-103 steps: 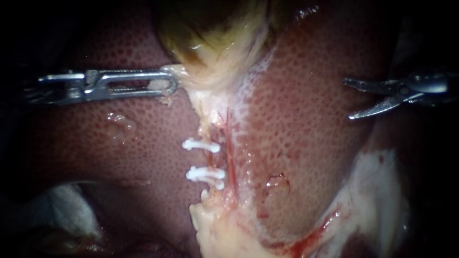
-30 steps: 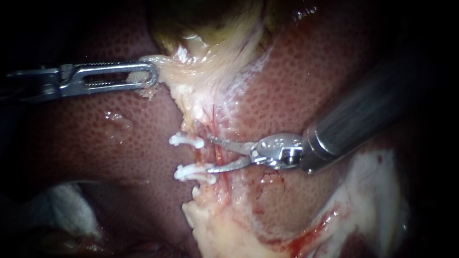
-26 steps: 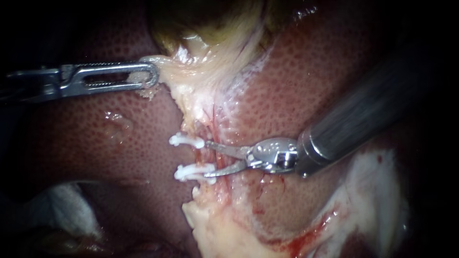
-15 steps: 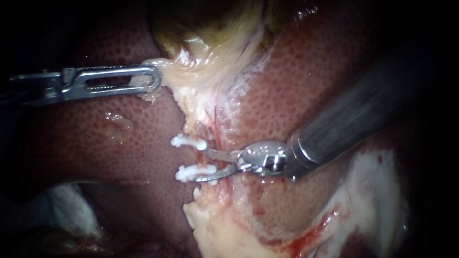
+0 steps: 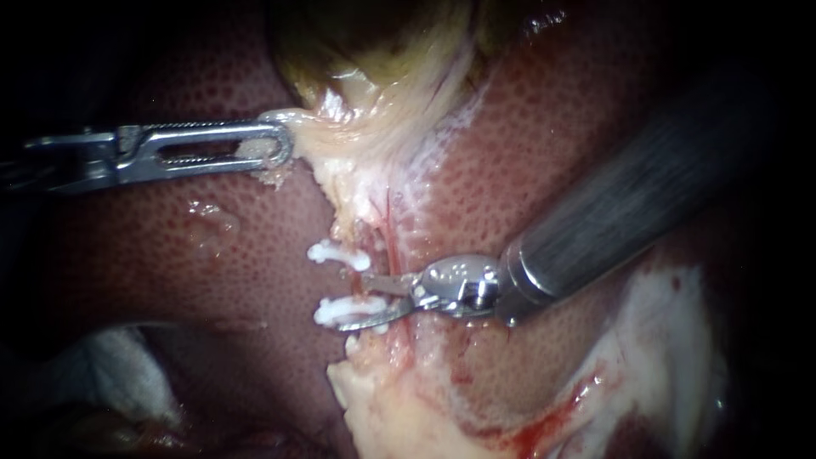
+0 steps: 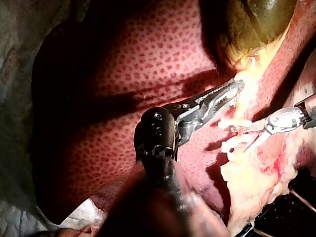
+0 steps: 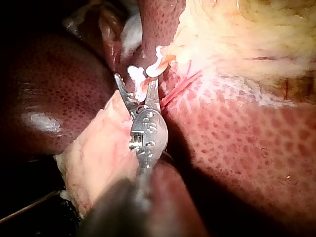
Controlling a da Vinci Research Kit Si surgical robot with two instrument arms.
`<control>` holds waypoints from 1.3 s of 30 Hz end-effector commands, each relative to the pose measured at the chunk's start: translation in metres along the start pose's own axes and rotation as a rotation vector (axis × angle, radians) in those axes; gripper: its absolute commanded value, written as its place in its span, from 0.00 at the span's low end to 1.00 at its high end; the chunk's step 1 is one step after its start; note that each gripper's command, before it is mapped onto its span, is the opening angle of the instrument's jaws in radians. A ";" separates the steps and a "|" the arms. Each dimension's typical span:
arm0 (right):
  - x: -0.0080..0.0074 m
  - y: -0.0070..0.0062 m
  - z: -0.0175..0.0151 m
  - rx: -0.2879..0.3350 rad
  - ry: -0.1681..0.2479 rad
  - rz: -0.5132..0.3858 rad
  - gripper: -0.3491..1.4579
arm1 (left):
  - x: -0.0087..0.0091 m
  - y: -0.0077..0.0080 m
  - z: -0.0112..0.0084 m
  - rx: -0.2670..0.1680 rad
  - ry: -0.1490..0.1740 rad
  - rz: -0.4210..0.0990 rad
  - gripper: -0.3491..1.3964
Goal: Go to the cutting position left tube
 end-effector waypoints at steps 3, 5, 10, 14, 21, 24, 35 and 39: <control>0.0003 0.0001 0.0006 -0.002 0.010 0.003 0.94 | -0.0001 0.0000 0.0001 -0.001 -0.001 0.001 0.00; 0.0005 0.0003 0.0008 -0.003 0.017 0.015 0.94 | -0.0002 0.0000 0.0002 -0.001 -0.001 0.001 0.00; 0.0009 0.0008 0.0014 0.002 0.043 0.064 0.90 | -0.0004 0.0000 0.0005 -0.002 -0.002 0.003 0.00; 0.0012 0.0011 0.0019 0.018 0.072 0.106 0.89 | -0.0006 0.0001 0.0007 -0.004 -0.003 0.003 0.00; 0.0015 0.0014 0.0023 0.034 0.088 0.165 0.76 | -0.0007 0.0001 0.0008 -0.006 -0.004 0.004 0.00; 0.0015 0.0017 0.0025 0.021 0.100 0.178 0.74 | -0.0007 0.0001 0.0008 -0.006 -0.004 0.004 0.00; 0.0013 0.0031 0.0025 0.006 0.135 0.210 0.74 | -0.0007 0.0001 0.0008 -0.006 -0.004 0.005 0.00; 0.0015 0.0032 0.0027 0.006 0.141 0.210 0.74 | -0.0008 0.0001 0.0009 -0.006 -0.004 0.005 0.00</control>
